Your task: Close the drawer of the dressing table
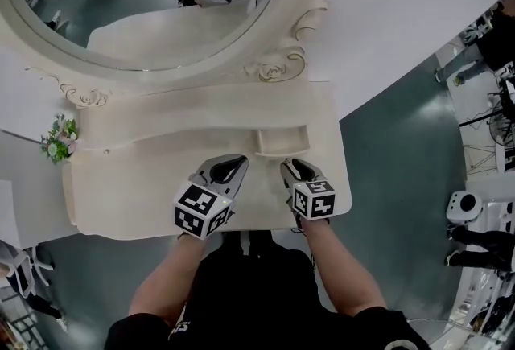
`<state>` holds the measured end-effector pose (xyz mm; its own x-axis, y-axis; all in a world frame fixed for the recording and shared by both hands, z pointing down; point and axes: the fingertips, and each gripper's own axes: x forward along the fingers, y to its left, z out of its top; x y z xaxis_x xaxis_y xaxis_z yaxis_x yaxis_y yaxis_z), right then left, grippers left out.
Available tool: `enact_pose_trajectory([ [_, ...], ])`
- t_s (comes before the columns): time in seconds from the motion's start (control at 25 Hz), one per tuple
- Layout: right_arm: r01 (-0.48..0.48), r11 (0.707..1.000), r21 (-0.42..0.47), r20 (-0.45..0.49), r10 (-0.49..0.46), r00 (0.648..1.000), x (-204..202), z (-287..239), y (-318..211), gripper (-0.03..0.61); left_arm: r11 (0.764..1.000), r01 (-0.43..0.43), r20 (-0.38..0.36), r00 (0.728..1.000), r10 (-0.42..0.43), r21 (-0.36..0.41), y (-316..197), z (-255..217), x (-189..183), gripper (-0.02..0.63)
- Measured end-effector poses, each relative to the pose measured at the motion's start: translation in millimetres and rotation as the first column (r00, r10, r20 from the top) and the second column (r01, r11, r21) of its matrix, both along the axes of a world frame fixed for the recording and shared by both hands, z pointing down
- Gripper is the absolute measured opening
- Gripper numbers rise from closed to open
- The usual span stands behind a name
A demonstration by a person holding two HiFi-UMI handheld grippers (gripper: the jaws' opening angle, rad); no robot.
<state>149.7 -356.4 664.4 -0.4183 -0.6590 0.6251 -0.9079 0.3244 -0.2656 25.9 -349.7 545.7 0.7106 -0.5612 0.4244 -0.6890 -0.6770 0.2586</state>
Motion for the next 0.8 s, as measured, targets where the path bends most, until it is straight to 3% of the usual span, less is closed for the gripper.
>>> enact_pose_trajectory([
  [0.8,0.022,0.999,-0.039,-0.026,-0.023,0.999,-2.1,16.4,-4.0,0.106,1.000,0.021,-0.013,1.000,-0.021,-0.006,-3.9,-5.6,-5.2,0.005],
])
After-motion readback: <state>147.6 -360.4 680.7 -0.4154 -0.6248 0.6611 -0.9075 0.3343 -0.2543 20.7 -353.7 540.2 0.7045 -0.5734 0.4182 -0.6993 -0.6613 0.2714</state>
